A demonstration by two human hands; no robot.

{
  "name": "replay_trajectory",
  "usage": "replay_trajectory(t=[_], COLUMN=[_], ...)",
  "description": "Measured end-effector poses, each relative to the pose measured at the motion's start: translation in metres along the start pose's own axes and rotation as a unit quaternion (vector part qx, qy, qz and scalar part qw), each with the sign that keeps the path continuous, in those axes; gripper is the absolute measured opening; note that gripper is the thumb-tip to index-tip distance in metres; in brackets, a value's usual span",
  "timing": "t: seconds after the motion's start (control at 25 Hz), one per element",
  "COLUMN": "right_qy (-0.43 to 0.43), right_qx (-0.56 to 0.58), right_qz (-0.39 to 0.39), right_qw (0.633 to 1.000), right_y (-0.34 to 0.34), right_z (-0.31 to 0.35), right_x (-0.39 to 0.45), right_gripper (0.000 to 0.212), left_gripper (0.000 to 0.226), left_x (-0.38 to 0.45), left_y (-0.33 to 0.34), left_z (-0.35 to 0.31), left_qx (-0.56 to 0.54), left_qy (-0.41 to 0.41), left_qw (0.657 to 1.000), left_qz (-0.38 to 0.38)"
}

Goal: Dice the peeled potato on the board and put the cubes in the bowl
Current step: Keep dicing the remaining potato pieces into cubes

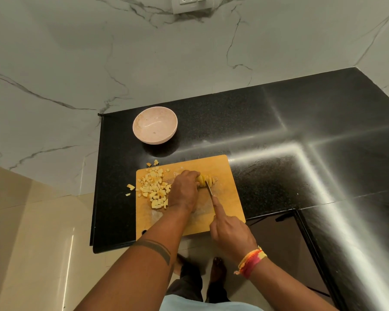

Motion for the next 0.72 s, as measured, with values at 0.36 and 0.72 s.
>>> replay_trajectory(t=[0.36, 0.72], right_qy=[-0.021, -0.022], right_qx=[0.004, 0.016], right_qz=[-0.002, 0.008], right_qw=[1.000, 1.000], right_y=[-0.015, 0.000], right_z=[0.036, 0.032], right_x=[0.055, 0.068], right_gripper=[0.064, 0.061], left_gripper=[0.025, 0.022], left_x=[0.000, 0.003], left_y=[-0.006, -0.003], left_z=[0.001, 0.004], left_qx=[-0.006, -0.027], left_qy=[-0.002, -0.024], left_qw=[1.000, 0.999], left_qz=[-0.006, -0.003])
Point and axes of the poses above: each hand's wrist, its own x-axis towards the middle knuckle, its own y-axis out of the palm, z = x × y, the point moved 7 cm from there along x, towards the middle knuckle, and after that the axes turned 7 degrees about x, right-handed, at the moved point
